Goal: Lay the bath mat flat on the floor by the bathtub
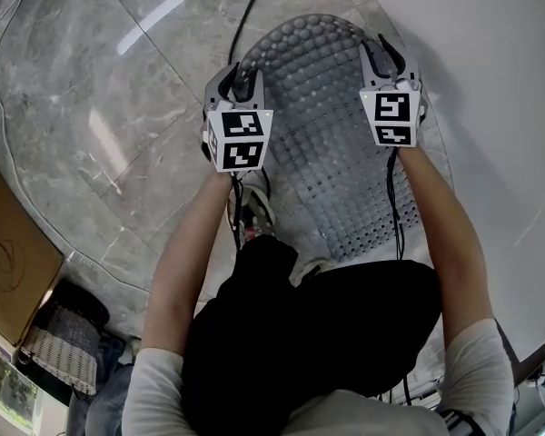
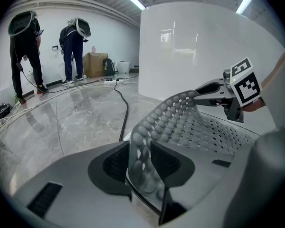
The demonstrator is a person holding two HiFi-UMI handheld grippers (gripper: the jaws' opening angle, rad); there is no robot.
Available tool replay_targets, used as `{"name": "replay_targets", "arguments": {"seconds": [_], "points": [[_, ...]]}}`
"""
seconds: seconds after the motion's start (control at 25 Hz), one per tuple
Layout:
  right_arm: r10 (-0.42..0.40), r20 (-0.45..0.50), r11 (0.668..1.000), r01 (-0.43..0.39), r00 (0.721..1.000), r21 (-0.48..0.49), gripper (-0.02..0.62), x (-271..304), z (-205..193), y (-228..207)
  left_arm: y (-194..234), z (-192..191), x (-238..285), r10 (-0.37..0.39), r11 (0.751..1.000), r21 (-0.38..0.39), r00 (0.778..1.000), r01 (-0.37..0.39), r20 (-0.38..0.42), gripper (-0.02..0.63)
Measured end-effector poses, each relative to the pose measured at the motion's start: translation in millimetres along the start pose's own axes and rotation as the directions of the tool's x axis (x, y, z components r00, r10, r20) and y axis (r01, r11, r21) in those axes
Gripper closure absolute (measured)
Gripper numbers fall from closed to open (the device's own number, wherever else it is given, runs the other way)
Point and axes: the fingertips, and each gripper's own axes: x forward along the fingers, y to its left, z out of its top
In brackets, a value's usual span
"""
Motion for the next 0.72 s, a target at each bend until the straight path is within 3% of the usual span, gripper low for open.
{"name": "replay_targets", "arguments": {"seconds": [0.16,0.44,0.72], "points": [[0.007,0.002,1.0,-0.007,1.0,-0.006,0.471,-1.0,1.4,3.4,7.1,-8.1,-2.3,0.012,1.0,0.004,1.0,-0.012,-0.018,0.466],[0.0,0.004,1.0,0.0,1.0,-0.014,0.445,-12.3,12.1,-10.1,5.6,1.0,-14.9,0.031,0.999,-0.011,0.999,-0.031,-0.022,0.466],[0.024,0.015,0.999,-0.023,1.0,-0.046,0.392,-9.1,-3.4,6.0,-2.0,-21.1,-12.6,0.014,1.0,-0.001,0.999,-0.014,-0.035,0.466]]}}
